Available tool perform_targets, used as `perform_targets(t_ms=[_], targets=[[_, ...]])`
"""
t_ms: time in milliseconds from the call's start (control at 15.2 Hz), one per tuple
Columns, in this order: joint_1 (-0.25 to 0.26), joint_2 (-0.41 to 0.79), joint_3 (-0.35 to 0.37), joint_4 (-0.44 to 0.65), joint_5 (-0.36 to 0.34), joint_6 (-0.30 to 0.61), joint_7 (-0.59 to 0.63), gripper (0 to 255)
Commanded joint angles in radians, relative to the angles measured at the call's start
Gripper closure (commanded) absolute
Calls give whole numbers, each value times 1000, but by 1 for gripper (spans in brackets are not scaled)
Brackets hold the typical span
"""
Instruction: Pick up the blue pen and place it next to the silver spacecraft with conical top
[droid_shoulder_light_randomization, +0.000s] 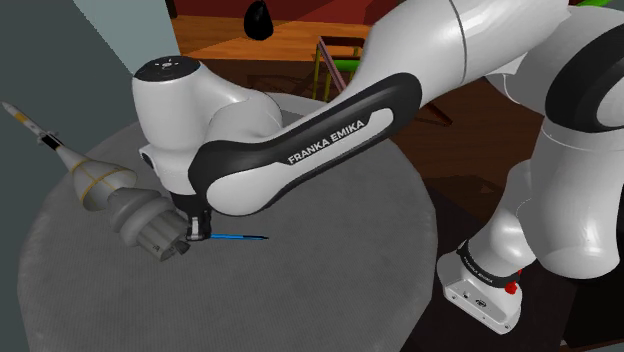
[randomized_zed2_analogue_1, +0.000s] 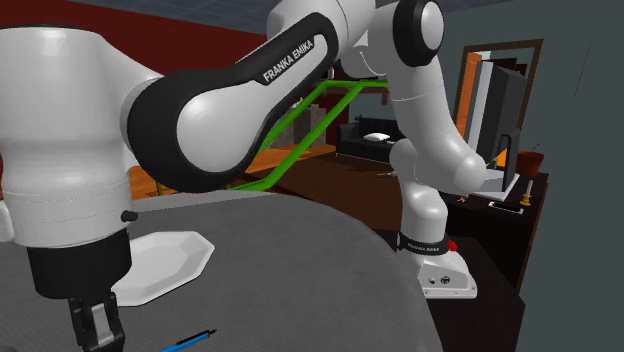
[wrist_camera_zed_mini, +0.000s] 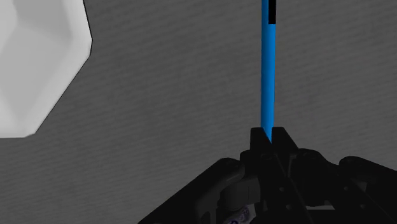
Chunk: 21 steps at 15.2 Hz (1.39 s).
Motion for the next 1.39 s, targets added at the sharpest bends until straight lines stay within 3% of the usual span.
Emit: perform_targets(t_ms=[0, 528, 594, 924, 1188, 1320], targets=[[0, 10, -2, -15, -4, 24, 1, 255], [1, 17, -4, -22, -6, 37, 2, 255], [1, 17, -4, -22, -6, 38, 2, 0], [1, 17, -4, -22, -6, 38, 2, 0], [-10, -46, 6, 18, 16, -62, -12, 0], [-10, -46, 6, 17, 17, -62, -12, 0]])
